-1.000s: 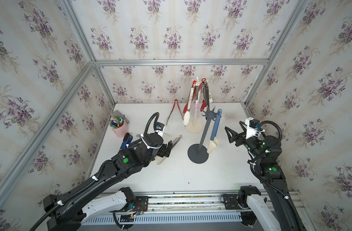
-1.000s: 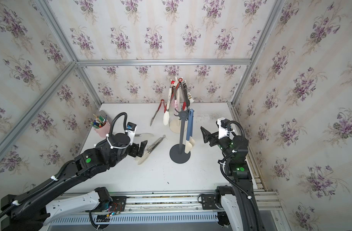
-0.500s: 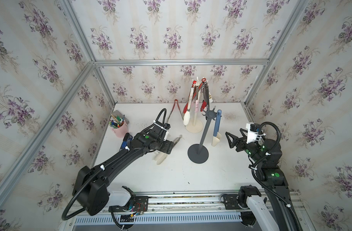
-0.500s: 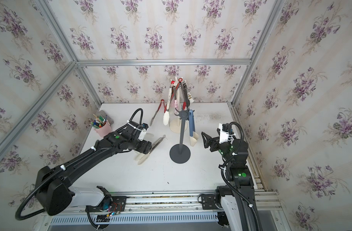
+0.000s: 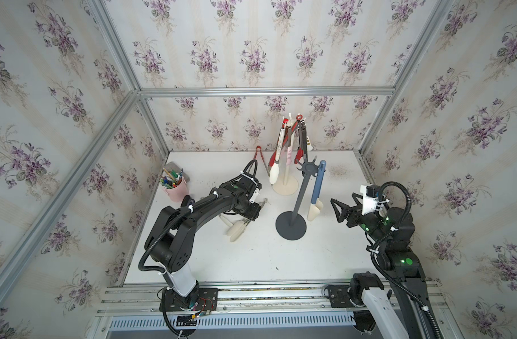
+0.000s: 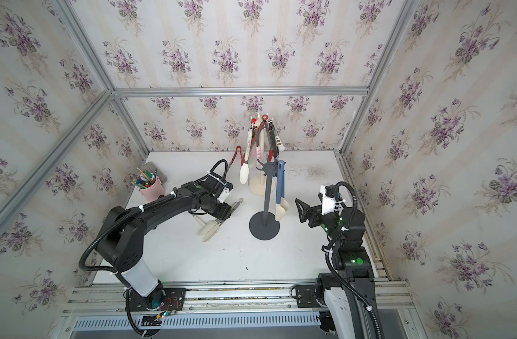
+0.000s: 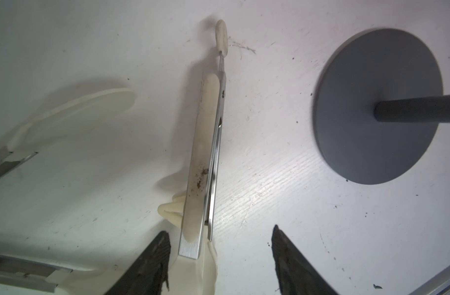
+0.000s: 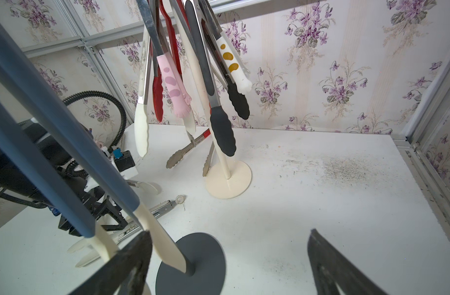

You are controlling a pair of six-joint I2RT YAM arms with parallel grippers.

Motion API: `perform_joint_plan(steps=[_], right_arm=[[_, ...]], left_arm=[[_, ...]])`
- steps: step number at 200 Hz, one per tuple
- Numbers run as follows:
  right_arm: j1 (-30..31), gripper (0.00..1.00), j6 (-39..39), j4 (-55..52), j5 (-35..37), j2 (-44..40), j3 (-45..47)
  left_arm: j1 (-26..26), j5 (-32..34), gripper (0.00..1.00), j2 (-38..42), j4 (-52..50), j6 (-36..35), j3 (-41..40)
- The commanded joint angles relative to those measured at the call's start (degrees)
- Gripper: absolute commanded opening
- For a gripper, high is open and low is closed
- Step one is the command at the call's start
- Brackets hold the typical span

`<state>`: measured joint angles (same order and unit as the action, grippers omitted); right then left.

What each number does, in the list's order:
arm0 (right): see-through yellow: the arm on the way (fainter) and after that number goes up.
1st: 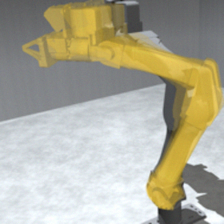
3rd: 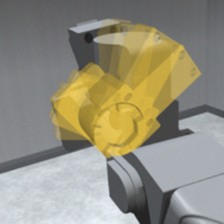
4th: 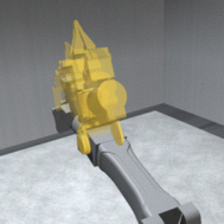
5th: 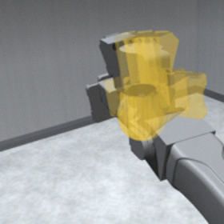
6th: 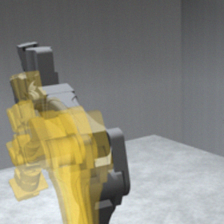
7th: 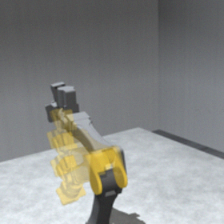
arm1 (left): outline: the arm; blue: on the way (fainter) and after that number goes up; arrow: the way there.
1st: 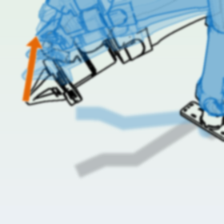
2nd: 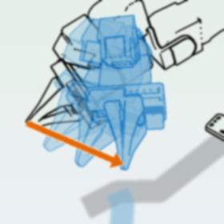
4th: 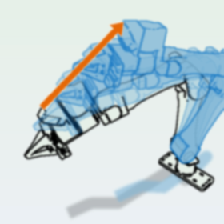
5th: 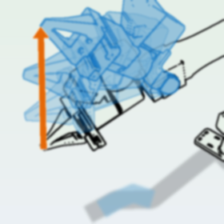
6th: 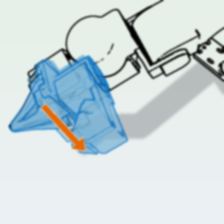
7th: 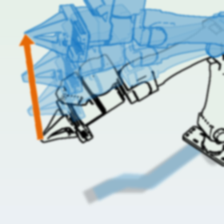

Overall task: Hang food tongs on kitchen utensil racks
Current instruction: Adjust the food tongs at the center of the board.

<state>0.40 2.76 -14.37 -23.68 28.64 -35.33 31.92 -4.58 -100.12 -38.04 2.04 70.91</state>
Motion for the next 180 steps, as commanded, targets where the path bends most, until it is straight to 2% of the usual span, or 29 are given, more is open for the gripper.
perform_joint_plan(steps=[1, 32, 55, 58, 90, 127, 180], right_arm=[[0.04, 0.93, -0.83, -0.47, -0.32, -0.08, 0.09], [0.03, 0.93, -1.65, -1.01, -0.67, -0.16, 0.09], [0.06, 0.93, -2.65, -1.64, -0.67, -0.25, -0.18], [0.05, 0.93, -2.75, -1.69, -0.69, -0.21, -0.22], [0.12, 0.93, -3.12, -1.89, -0.80, 0.01, -0.18], [0.10, 0.93, -3.47, -1.71, -0.91, 0.49, 0.05], [0.12, 0.93, -4.17, -1.96, -0.75, 0.36, 0.09]], left_arm=[[-0.10, 1.01, 0.62, -1.63, 1.49, -1.56, -0.17], [-0.19, 2.48, 0.56, -3.78, 3.70, -0.73, -0.54], [-0.19, 3.33, 0.56, -3.92, 5.35, -0.41, -1.72], [-0.19, 3.41, 0.52, -3.90, 5.53, -0.40, -1.88], [-0.19, 3.79, 0.42, -3.96, 7.56, 0.07, -3.35], [-0.11, 2.88, 0.34, -3.70, 9.96, 1.01, -5.01], [-0.10, 1.61, 0.34, -2.63, 11.39, 1.38, -6.58]])
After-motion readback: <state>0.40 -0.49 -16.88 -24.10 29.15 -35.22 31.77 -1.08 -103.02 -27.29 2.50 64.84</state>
